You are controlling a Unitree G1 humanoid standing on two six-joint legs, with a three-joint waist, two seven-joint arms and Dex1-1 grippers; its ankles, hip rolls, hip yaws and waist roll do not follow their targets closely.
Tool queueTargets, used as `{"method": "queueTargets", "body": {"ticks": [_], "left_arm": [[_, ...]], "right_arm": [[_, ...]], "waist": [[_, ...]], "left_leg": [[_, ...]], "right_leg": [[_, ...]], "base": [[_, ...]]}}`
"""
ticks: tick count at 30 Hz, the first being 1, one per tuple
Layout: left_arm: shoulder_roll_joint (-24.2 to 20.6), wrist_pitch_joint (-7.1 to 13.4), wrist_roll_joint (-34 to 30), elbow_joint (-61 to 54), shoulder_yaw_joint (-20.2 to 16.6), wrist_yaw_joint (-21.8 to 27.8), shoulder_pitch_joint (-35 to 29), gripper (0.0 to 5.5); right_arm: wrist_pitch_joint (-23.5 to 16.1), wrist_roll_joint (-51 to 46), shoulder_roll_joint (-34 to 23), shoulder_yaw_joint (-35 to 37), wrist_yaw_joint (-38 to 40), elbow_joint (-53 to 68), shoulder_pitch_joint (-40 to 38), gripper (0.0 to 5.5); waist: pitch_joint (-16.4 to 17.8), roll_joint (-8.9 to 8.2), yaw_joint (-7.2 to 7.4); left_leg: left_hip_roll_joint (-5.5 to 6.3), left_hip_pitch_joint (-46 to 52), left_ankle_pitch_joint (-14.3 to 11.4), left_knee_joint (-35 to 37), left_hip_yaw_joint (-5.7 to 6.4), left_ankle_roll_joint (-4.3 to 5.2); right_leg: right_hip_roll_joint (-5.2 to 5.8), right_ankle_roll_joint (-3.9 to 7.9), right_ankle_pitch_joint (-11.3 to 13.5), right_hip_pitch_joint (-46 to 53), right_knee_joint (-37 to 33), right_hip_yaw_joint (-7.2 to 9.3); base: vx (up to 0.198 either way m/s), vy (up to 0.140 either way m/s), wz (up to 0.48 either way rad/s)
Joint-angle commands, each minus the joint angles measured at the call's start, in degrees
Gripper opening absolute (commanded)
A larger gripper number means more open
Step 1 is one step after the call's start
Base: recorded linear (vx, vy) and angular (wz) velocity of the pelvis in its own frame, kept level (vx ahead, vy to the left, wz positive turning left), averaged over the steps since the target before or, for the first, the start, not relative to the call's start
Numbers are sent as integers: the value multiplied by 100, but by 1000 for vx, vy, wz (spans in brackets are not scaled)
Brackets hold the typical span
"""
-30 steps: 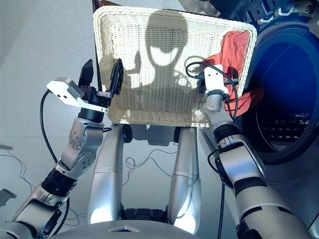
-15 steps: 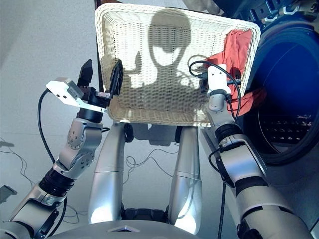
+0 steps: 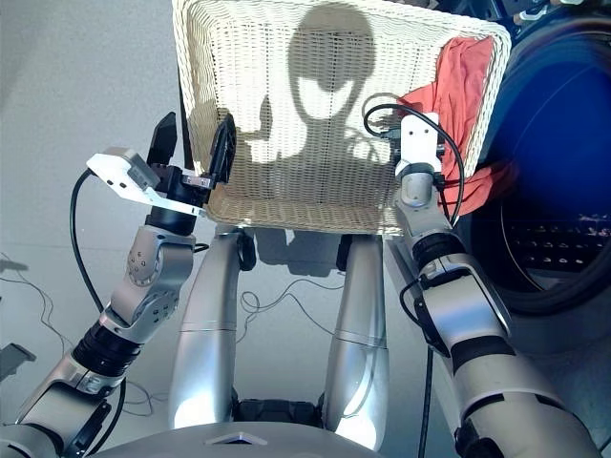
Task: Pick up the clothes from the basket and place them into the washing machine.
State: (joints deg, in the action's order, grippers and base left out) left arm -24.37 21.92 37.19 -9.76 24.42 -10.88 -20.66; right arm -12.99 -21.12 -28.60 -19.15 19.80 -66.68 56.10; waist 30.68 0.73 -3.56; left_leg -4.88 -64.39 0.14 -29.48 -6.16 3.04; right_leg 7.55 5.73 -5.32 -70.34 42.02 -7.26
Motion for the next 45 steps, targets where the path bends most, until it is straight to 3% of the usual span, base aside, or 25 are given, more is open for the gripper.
{"method": "queueTargets", "body": {"ticks": [1, 6, 11, 17, 32, 33, 34, 35, 45], "left_arm": [[-5, 154, -62, -662, -124, 100, 22, 550], [-40, 212, -157, -698, -354, 101, 175, 550], [-81, 262, -209, -770, -493, 124, 334, 550], [-104, 291, -287, -820, -645, 130, 440, 550], [-156, 308, -452, -875, -740, 72, 461, 550], [-153, 307, -440, -867, -731, 80, 456, 550], [-152, 302, -426, -863, -725, 82, 449, 550], [-149, 300, -411, -833, -715, 79, 409, 550], [-123, 284, -429, -846, -722, 60, 434, 550]], "right_arm": [[-170, -114, -543, 62, 198, 441, 4, 0], [-524, -98, -667, 455, 361, 2234, -978, 0], [-735, -79, -737, 967, 462, 3022, -1660, 0], [-842, 367, -822, 1455, 722, 3574, -2285, 0], [-886, 931, -727, 1866, 1049, 4367, -2894, 0], [-868, 910, -711, 1863, 1033, 4310, -2906, 248], [-858, 906, -693, 1855, 1045, 4276, -2888, 244], [-848, 880, -696, 1765, 988, 4264, -2841, 0], [-815, 1058, -731, 1857, 1161, 4166, -2915, 0]], "waist": [[-88, 368, 59], [-88, 207, 227], [-88, 124, 300], [-88, 47, 371], [-88, -30, 440], [-88, -40, 443], [-88, -39, 441], [-88, -38, 439], [-88, -44, 450]], "left_leg": [[-70, -1, -427, -713, 203, 198], [-55, 22, -416, -677, 205, 194], [-60, 38, -433, -667, 196, 182], [-71, 47, -451, -689, 194, 178], [-74, 101, -473, -698, 208, 172], [-71, 100, -478, -707, 208, 170], [-69, 95, -479, -710, 204, 168], [-71, 88, -475, -711, 200, 170], [-75, 89, -468, -710, 211, 177]], "right_leg": [[53, 125, 428, 352, -463, 180], [54, 155, 471, 371, -523, 172], [59, 165, 465, 360, -506, 158], [57, 175, 465, 387, -524, 147], [35, 180, 443, 463, -530, 144], [37, 181, 444, 463, -527, 147], [35, 183, 446, 460, -526, 147], [38, 185, 458, 453, -534, 146], [34, 182, 466, 447, -545, 137]], "base": [[0, 0, 0], [0, 0, 0], [0, 0, 0], [0, 0, 0], [0, 0, 0], [0, 0, 0], [0, 0, 0], [0, 0, 0], [0, 0, 0]]}}
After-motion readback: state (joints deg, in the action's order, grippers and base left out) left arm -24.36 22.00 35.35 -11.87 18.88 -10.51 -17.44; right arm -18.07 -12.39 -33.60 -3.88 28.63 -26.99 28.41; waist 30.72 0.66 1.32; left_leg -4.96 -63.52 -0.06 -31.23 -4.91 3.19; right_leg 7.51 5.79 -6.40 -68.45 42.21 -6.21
